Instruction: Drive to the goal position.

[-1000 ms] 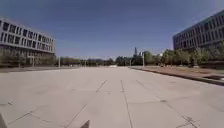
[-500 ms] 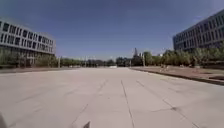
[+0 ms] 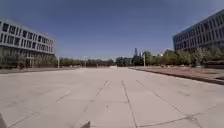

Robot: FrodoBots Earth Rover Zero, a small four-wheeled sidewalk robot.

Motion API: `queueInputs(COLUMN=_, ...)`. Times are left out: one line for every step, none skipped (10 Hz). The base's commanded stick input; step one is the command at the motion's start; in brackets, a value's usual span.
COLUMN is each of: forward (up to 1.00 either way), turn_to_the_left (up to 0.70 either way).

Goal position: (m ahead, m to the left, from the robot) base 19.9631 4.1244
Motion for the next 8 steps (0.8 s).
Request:
queueInputs(forward=0.70, turn_to_the_left=0.00)
queueInputs(forward=0.70, turn_to_the_left=0.00)
queueInputs(forward=0.70, turn_to_the_left=0.00)
queueInputs(forward=0.70, turn_to_the_left=0.00)
queueInputs(forward=0.70, turn_to_the_left=0.00)
queueInputs(forward=0.70, turn_to_the_left=0.00)
queueInputs(forward=0.70, turn_to_the_left=0.00)
queueInputs(forward=0.70, turn_to_the_left=0.00)
